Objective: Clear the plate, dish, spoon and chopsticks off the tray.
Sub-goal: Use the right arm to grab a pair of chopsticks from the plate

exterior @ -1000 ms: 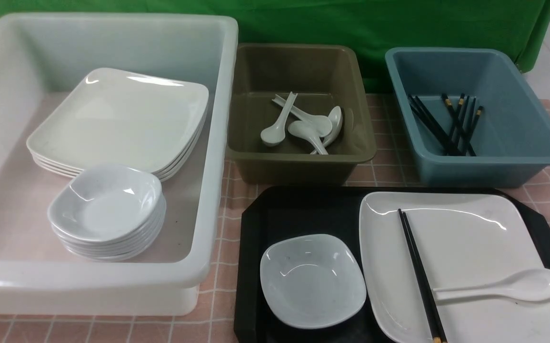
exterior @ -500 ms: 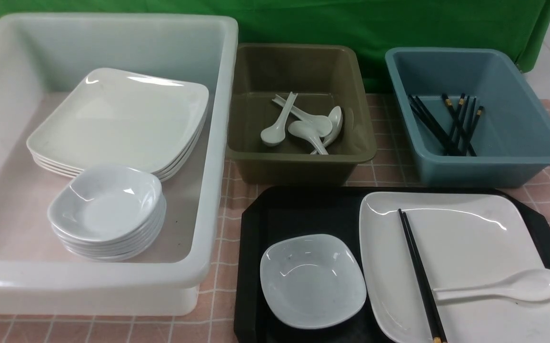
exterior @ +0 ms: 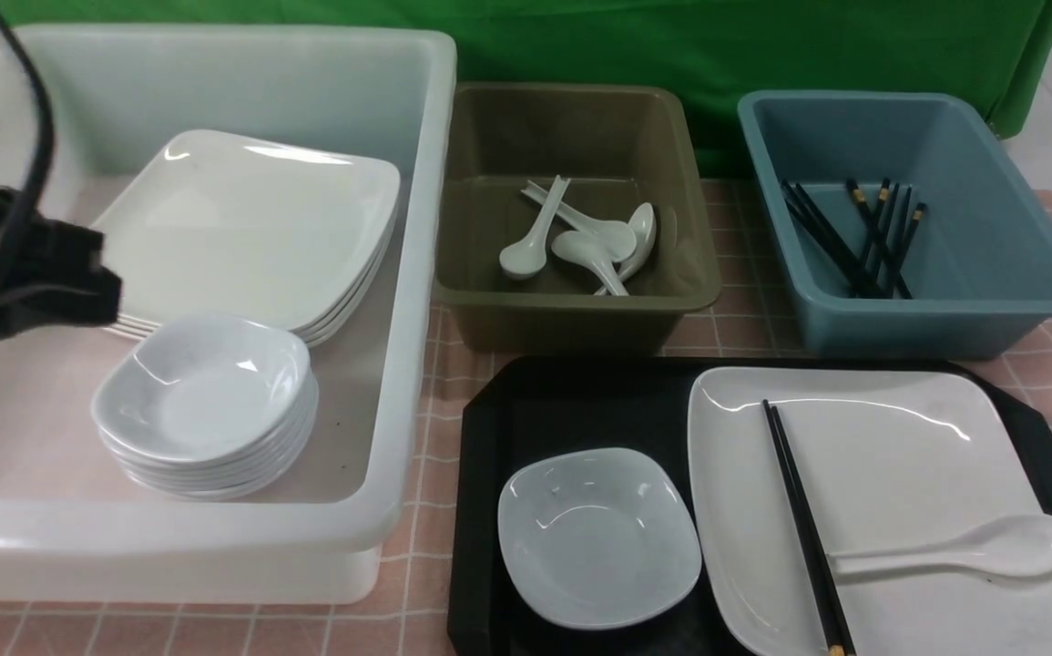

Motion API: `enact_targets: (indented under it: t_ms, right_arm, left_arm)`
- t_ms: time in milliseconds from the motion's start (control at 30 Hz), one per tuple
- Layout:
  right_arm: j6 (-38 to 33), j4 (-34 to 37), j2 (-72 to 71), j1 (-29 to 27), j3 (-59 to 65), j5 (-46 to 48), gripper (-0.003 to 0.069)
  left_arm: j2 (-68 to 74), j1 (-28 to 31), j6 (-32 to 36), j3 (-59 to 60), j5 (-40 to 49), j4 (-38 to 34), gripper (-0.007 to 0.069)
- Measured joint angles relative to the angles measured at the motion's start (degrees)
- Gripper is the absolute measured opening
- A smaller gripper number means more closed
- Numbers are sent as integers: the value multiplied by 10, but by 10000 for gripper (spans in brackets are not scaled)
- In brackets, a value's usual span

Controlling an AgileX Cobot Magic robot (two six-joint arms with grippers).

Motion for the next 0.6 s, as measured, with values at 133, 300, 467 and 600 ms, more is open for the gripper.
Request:
enact_targets:
  t_ms: [133, 300, 467, 600]
  right_arm:
    - [-56, -6, 137, 45, -115, 156, 30]
    - [-124, -8, 354, 104, -265, 399, 30]
    - [-151, -9, 503, 120, -340, 428, 54]
    - [-165, -9, 614, 122, -388, 418, 190]
  left_arm:
    - [37, -92, -11, 0, -12, 19, -12]
    - [104, -241, -30, -25, -15, 28, -13]
    - [162, -351, -13, -88, -22, 27, -13]
    - [206, -415, 33, -140, -32, 25, -13]
